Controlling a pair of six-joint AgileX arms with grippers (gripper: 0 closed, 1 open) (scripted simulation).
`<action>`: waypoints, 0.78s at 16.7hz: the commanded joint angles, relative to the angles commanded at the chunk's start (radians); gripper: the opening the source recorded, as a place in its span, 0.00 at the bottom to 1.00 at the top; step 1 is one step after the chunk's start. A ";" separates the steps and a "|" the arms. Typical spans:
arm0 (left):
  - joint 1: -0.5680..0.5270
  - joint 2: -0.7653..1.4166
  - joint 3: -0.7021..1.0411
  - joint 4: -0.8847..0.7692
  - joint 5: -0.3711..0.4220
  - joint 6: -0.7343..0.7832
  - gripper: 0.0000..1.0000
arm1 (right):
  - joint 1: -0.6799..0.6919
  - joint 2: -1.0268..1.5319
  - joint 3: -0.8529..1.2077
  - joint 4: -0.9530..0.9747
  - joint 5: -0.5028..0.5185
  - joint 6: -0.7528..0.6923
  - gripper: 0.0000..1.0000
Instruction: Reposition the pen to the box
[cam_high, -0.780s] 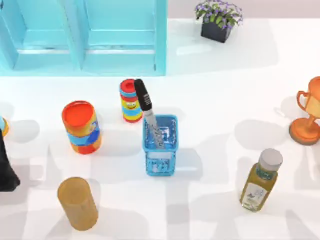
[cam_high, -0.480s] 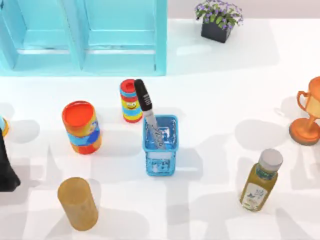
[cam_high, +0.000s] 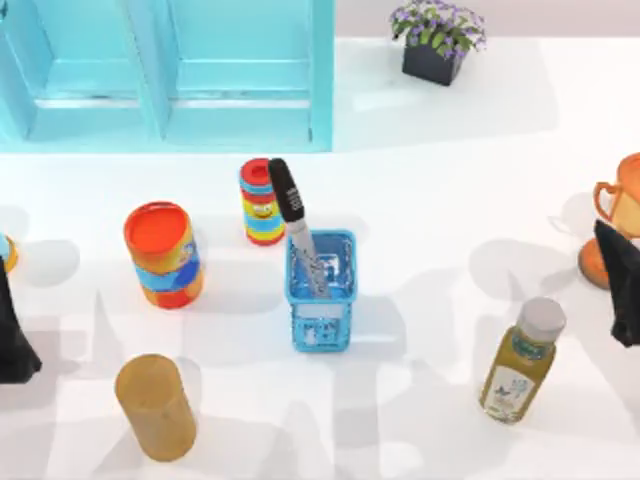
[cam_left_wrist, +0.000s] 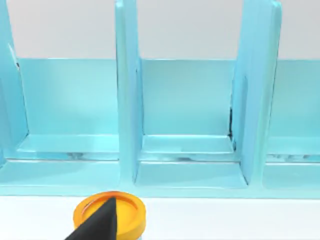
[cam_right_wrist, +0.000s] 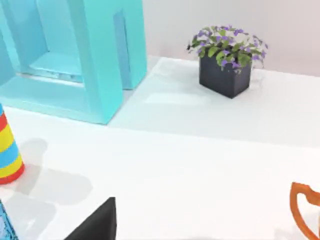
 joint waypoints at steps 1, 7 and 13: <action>0.000 0.000 0.000 0.000 0.000 0.000 1.00 | 0.037 0.095 0.041 0.014 -0.011 0.005 1.00; 0.000 0.000 0.000 0.000 0.000 0.000 1.00 | 0.247 0.585 0.268 0.089 -0.074 0.032 1.00; 0.000 0.000 0.000 0.000 0.000 0.000 1.00 | 0.377 0.876 0.410 0.136 -0.114 0.049 1.00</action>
